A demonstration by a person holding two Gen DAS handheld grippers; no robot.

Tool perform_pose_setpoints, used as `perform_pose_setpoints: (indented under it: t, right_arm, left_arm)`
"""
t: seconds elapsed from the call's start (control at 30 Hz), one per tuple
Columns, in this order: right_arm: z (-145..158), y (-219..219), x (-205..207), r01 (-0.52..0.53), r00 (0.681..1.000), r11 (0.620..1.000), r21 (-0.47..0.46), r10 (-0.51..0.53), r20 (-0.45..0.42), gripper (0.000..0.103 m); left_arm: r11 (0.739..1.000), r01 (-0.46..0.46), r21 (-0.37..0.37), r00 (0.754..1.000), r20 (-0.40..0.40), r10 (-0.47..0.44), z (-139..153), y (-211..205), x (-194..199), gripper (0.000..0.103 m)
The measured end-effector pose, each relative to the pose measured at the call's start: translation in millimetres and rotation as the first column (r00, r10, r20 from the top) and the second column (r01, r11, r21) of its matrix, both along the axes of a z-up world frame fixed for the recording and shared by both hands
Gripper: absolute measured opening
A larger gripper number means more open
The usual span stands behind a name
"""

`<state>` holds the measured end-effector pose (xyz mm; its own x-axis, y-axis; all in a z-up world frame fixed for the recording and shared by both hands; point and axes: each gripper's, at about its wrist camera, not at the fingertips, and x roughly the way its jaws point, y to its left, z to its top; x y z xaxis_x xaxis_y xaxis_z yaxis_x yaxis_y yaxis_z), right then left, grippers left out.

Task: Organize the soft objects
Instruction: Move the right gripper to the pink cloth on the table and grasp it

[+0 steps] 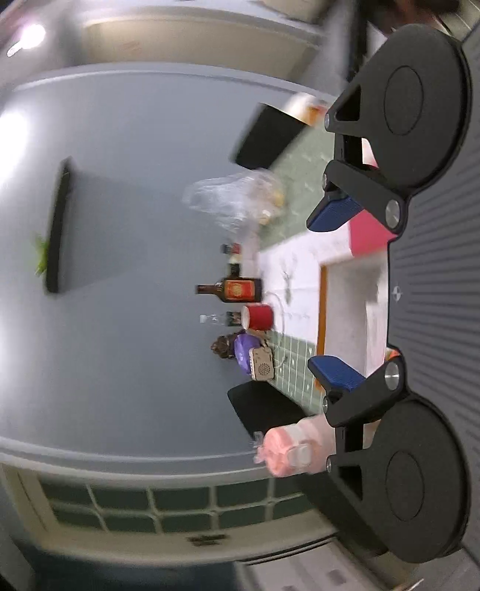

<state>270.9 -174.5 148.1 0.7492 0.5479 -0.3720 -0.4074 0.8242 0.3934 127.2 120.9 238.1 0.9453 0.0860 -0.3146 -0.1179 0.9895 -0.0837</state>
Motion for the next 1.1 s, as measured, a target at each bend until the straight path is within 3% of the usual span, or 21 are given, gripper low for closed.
perform_pose_setpoints:
  t: [0.13, 0.27, 0.33, 0.4, 0.57, 0.73, 0.9, 0.97, 1.1]
  right_arm:
    - [-19, -20, 7, 0.099, 0.994, 0.994, -0.050, -0.097, 0.045, 0.100]
    - [-49, -38, 24, 0.207, 0.978, 0.956, -0.206, -0.194, 0.082, 0.100]
    - [-62, -50, 28, 0.277, 0.961, 0.940, -0.199, -0.272, 0.052, 0.100]
    - [-74, -65, 32, 0.313, 0.947, 0.938, -0.151, -0.321, -0.030, 0.100]
    - [-88, -78, 38, 0.290, 0.948, 0.948, -0.132, -0.303, -0.093, 0.100]
    - [-99, -76, 46, 0.258, 0.943, 0.953, -0.158, -0.284, -0.172, 0.100]
    - [-112, -63, 52, 0.215, 0.934, 0.939, -0.268, -0.278, -0.223, 0.100]
    - [-117, -58, 53, 0.185, 0.939, 0.935, -0.303, -0.258, -0.225, 0.096]
    - [-119, -46, 48, 0.170, 0.954, 0.883, -0.437, -0.258, -0.151, 0.070]
  left_arm:
    - [0.997, 0.068, -0.023, 0.997, 0.030, -0.067, 6, -27, -15, 0.090]
    - [0.993, 0.105, -0.047, 0.994, 0.025, -0.104, 1, -50, -19, 0.090]
    - [0.989, 0.147, -0.015, 0.989, 0.005, -0.147, -7, -69, -13, 0.090]
    - [0.984, 0.177, 0.004, 0.984, -0.007, -0.177, -20, -91, -1, 0.090]
    - [0.963, 0.269, -0.001, 0.961, -0.066, -0.269, -59, -138, 38, 0.090]
    - [0.931, 0.362, 0.046, 0.914, -0.214, -0.345, -103, -175, 86, 0.090]
    - [0.946, 0.324, 0.020, 0.899, -0.319, -0.302, -137, -175, 112, 0.090]
    - [0.951, 0.310, -0.004, 0.895, -0.337, -0.293, -145, -172, 118, 0.090]
    - [0.949, 0.315, -0.001, 0.891, -0.345, -0.296, -150, -172, 121, 0.090]
